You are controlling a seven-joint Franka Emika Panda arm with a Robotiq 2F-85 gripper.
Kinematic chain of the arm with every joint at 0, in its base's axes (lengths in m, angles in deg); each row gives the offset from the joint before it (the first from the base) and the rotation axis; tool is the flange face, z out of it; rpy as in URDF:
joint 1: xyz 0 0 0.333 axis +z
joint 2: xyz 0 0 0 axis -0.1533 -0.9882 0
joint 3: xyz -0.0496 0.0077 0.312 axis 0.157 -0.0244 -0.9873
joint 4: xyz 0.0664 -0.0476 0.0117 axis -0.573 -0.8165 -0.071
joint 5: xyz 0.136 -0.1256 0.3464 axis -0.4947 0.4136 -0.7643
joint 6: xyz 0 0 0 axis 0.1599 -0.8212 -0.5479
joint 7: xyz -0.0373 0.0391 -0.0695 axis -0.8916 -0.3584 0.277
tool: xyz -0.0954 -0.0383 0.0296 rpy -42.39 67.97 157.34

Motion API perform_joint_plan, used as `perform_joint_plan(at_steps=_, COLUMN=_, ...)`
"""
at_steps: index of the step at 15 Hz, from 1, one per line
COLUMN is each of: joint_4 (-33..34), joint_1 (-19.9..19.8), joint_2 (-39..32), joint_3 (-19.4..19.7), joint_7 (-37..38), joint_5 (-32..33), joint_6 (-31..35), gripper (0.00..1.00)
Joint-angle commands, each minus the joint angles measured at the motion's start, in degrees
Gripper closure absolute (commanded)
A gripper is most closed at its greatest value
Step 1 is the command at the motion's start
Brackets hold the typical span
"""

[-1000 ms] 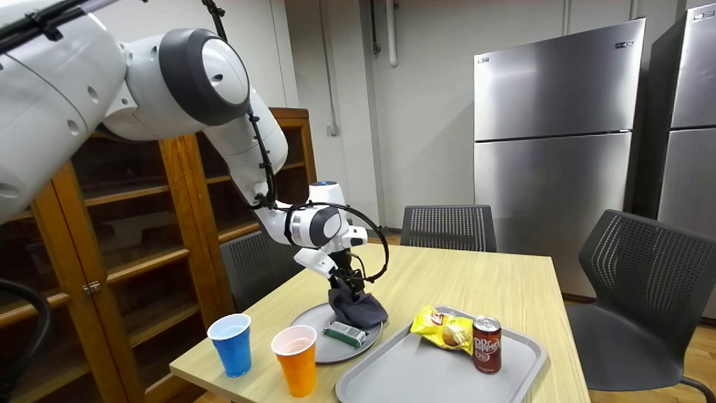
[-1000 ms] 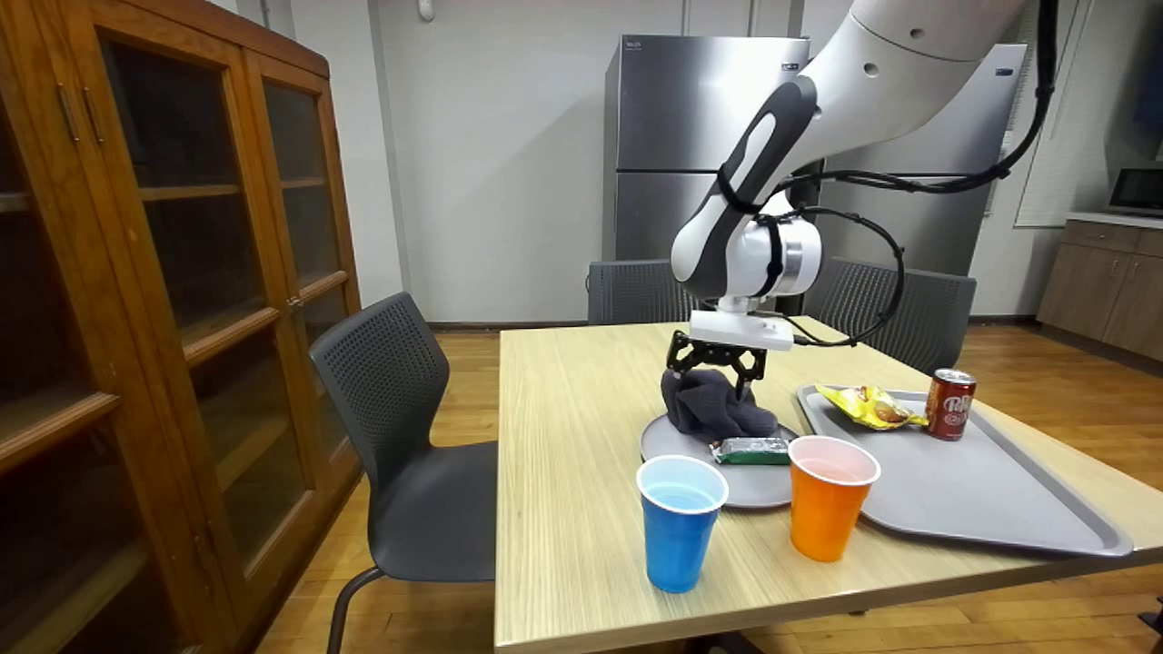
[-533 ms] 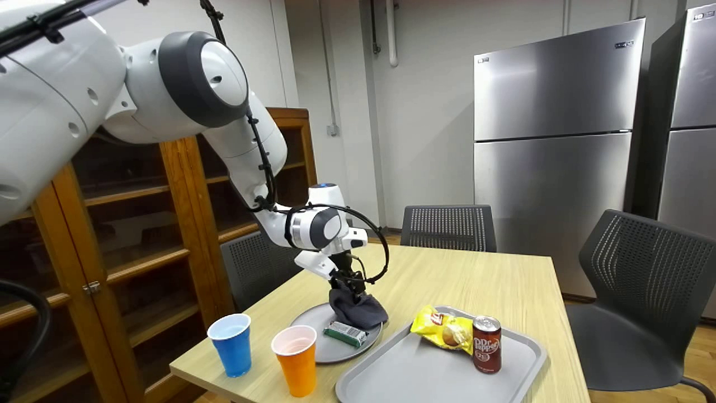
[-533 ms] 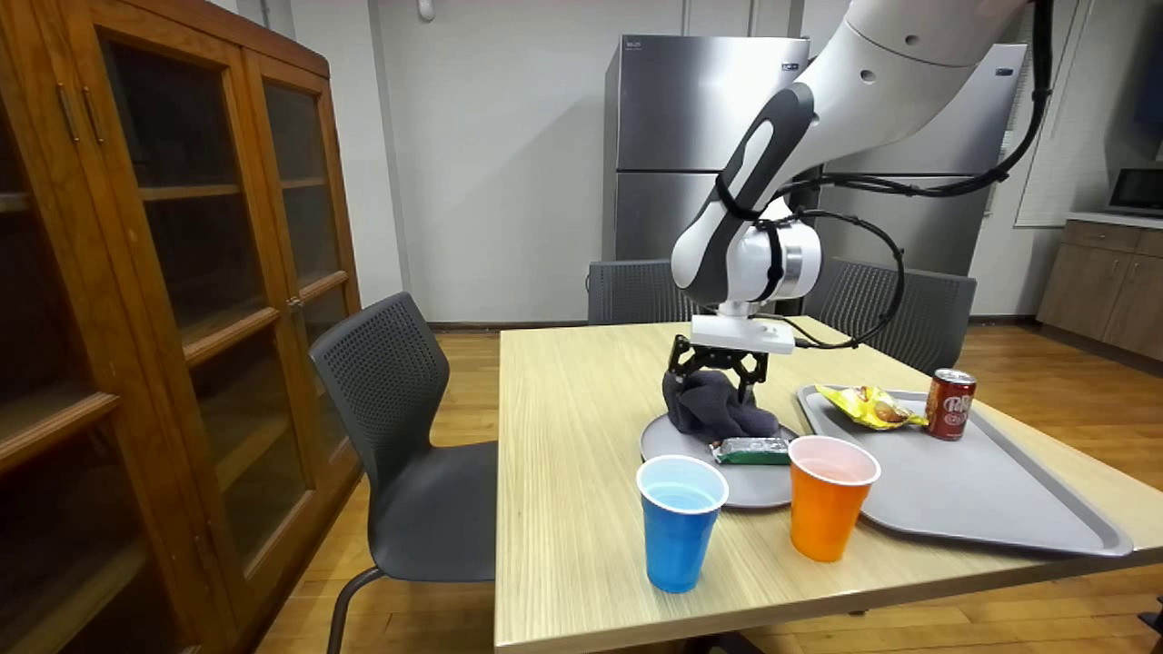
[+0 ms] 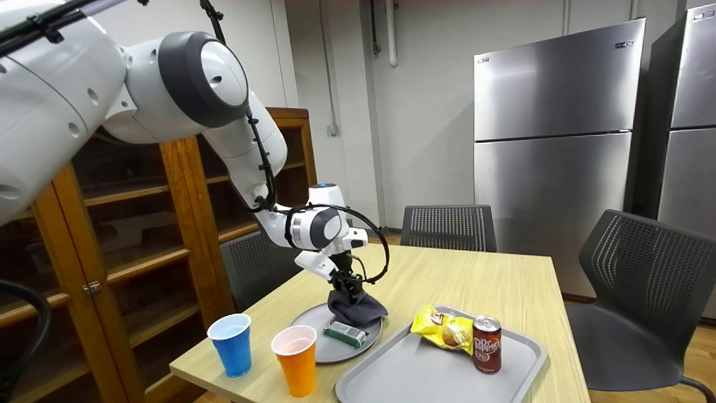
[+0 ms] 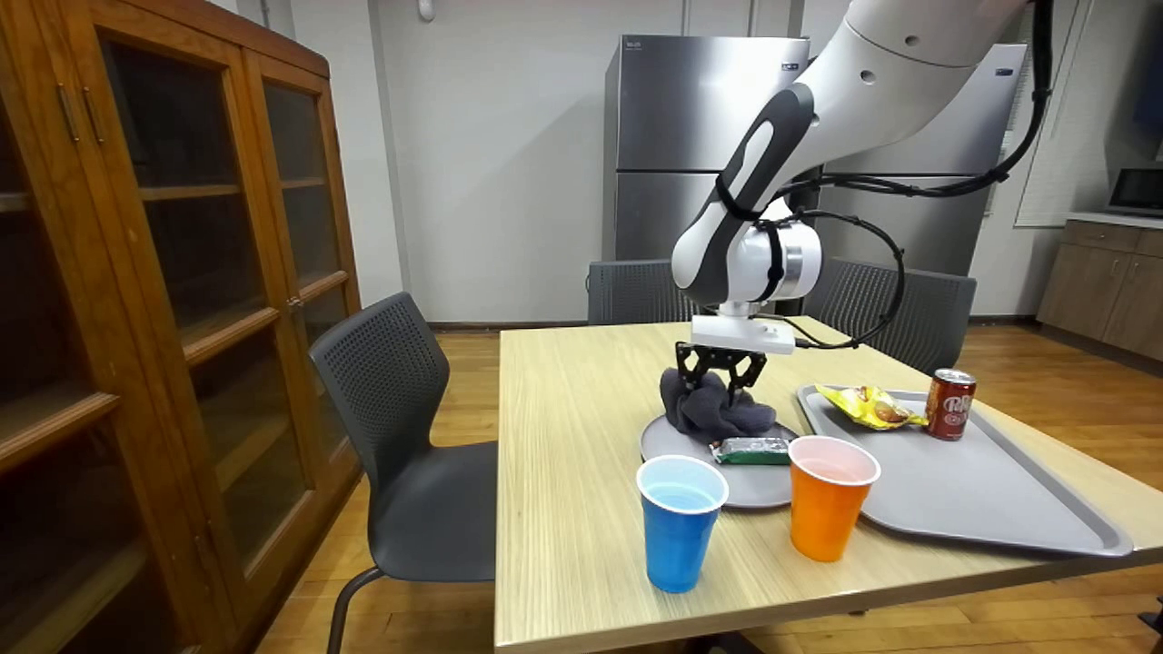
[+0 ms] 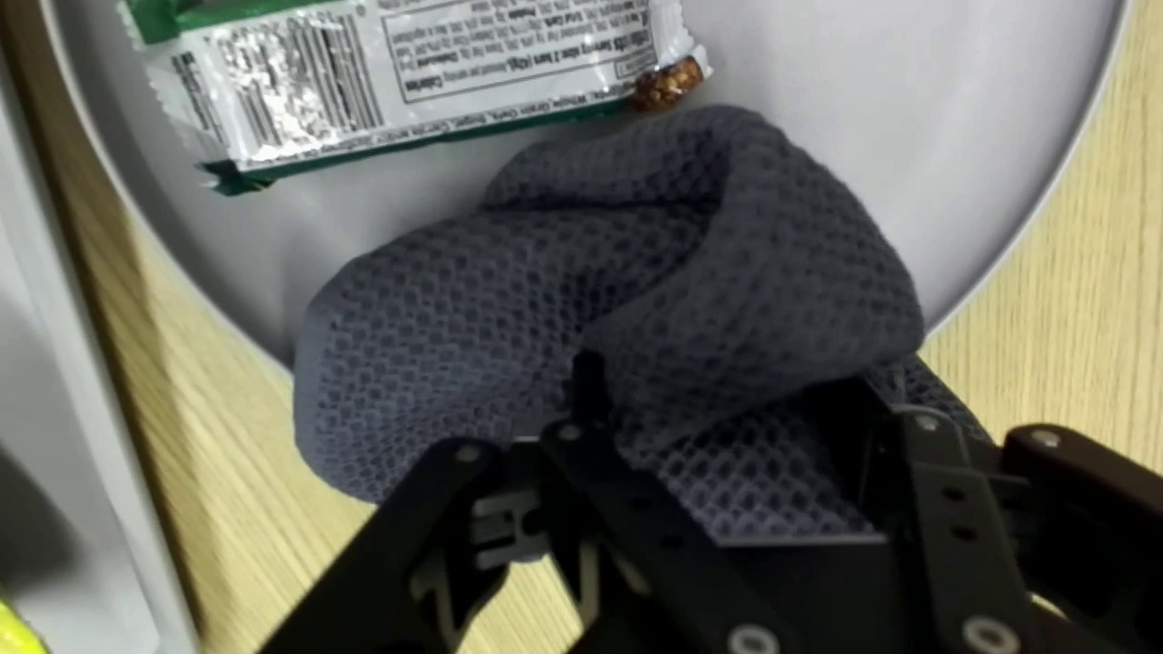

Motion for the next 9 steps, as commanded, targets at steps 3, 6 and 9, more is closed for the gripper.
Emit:
perform_joint_plan(at_steps=3, joint_4=1.6, joint_1=0.5, joint_2=-0.4, joint_3=0.6, joint_7=2.2, joint_5=1.2, joint_6=-1.9, gripper=0.86)
perform_joint_plan(at_steps=6, joint_4=1.3, joint_1=0.2, joint_2=-0.1, joint_3=0.3, joint_7=2.0, joint_5=1.1, joint_6=-2.1, gripper=1.0)
perform_joint_plan(at_steps=9, joint_4=1.0, joint_1=0.1, joint_2=0.2, joint_3=0.2, joint_7=1.8, joint_5=0.9, joint_6=-2.1, gripper=0.98)
